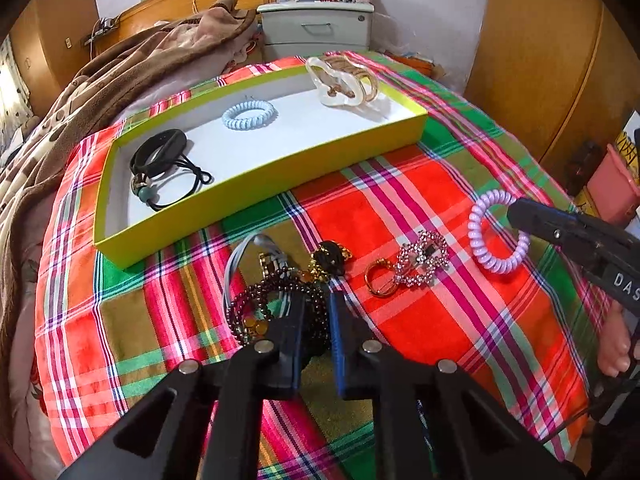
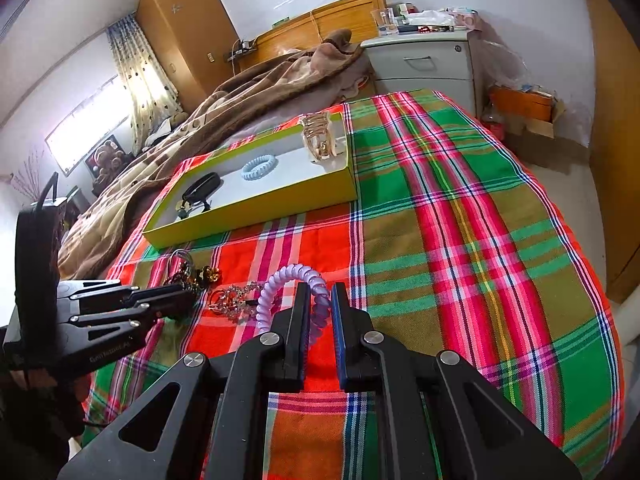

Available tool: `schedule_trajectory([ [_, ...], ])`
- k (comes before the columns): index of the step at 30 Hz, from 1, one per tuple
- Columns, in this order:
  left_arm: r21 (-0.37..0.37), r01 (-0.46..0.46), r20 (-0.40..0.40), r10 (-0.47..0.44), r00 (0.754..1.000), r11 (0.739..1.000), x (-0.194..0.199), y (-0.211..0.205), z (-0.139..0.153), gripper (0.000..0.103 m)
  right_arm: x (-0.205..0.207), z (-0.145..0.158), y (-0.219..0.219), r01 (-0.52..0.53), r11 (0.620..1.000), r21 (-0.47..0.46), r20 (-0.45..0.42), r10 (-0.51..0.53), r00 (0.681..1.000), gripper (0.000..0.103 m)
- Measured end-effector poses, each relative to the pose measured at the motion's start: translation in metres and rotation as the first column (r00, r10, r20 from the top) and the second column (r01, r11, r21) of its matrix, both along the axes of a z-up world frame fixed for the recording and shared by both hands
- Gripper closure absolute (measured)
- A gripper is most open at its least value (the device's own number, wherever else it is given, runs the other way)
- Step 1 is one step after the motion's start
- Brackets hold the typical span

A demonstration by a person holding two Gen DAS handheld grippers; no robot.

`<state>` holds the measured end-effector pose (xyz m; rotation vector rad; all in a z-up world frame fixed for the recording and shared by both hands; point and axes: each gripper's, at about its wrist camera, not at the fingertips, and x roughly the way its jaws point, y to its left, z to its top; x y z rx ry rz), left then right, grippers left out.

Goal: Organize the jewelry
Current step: 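Lift the lavender hair tie with the right tool while the left tool grasps the dark beaded necklace, then lift the dark beaded necklace with the left tool while the right tool carries the lavender hair tie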

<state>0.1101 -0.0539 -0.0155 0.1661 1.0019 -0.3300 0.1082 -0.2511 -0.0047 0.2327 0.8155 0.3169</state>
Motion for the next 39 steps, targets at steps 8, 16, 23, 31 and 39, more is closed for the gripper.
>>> schedule_trajectory([
  [8,-0.092,-0.036,0.008,0.037,0.999,0.995,-0.004,0.019,0.013,0.096,-0.001,0.005,0.006,-0.007,1.0,-0.01,0.012,0.007,1.0,0.092],
  [16,-0.131,-0.043,0.027,0.047,0.999,0.99,-0.008,0.033,0.024,0.099,-0.003,0.01,0.011,-0.012,1.0,-0.015,0.025,0.013,1.0,0.092],
  [23,-0.024,0.076,-0.019,-0.077,0.997,0.997,-0.016,0.008,0.002,0.062,-0.003,0.008,0.012,-0.012,1.0,-0.012,0.018,0.012,1.0,0.092],
  [31,0.038,0.092,-0.013,-0.092,0.996,0.995,-0.012,0.001,-0.003,0.068,-0.004,0.008,0.013,-0.011,1.0,-0.008,0.018,0.011,1.0,0.092],
  [39,0.029,0.096,-0.011,-0.096,0.995,0.995,-0.014,-0.001,-0.002,0.084,-0.004,0.008,0.012,-0.007,1.0,-0.013,0.02,0.007,1.0,0.092],
])
